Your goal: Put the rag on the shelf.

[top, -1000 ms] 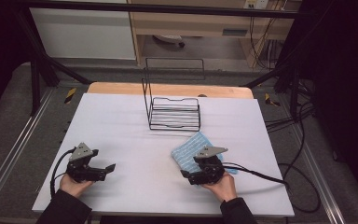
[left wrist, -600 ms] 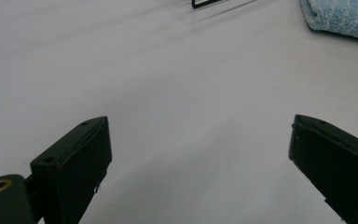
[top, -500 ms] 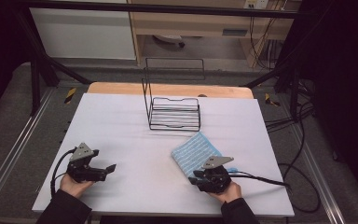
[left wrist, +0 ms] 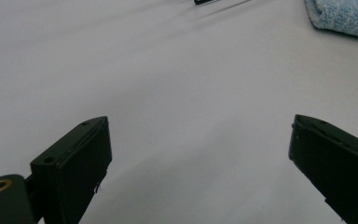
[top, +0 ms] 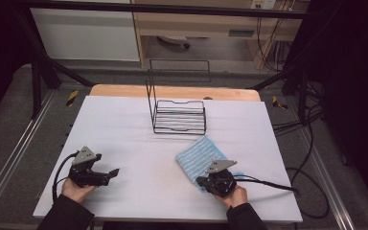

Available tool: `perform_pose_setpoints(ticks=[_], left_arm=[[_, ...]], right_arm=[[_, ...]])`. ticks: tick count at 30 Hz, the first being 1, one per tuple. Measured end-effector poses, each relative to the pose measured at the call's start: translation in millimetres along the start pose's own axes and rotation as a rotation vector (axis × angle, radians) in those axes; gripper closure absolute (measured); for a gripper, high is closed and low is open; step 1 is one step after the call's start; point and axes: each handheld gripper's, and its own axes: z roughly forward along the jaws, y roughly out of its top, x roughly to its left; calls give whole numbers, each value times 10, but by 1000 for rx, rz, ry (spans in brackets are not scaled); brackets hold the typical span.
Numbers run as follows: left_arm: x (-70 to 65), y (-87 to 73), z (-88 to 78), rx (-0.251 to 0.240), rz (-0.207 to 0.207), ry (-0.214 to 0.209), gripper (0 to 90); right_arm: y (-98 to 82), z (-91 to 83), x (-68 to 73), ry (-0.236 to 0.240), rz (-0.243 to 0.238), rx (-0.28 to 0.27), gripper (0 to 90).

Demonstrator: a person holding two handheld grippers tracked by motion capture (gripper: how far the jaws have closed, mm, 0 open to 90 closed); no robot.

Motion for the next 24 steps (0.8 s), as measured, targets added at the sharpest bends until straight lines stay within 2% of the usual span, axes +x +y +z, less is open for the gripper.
perform_pose_setpoints(ticks=[5,6,9,19,24], left_arm=[[0,1,3,1,0,0,59],[-1,1,4,1,0,-1,59],[-2,1,5,1,0,-1,59],[1,2,6,3,-1,0,59],[3,1,4,3,-3,1,59]], right_arm=[[37,-53,13,23,27,-22,884],[57,-54,45,22,14,-27,884],[81,-43,82,42,22,-37,884],[187,77,222,96,54,-68,885],[251,186,310,98,57,-76,885]])
